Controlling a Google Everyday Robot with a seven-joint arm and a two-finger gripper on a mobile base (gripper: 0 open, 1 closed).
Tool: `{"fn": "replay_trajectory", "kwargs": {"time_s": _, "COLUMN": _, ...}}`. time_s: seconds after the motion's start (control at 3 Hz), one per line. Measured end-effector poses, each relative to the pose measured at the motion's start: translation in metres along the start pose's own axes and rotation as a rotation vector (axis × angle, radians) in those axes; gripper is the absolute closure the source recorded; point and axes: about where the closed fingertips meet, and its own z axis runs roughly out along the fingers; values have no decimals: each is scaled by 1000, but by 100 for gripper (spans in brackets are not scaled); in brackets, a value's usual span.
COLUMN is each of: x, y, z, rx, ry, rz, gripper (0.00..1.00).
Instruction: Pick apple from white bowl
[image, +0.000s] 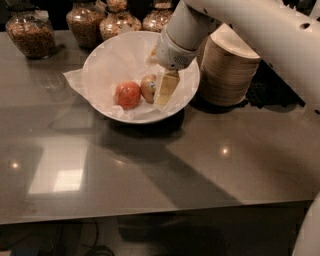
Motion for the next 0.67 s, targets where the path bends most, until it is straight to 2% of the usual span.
{"fn": "replay_trajectory", "kwargs": {"time_s": 0.67, "x": 11, "y": -23, "z": -8, "rx": 93, "ry": -64, "rz": 0, "gripper": 16}}
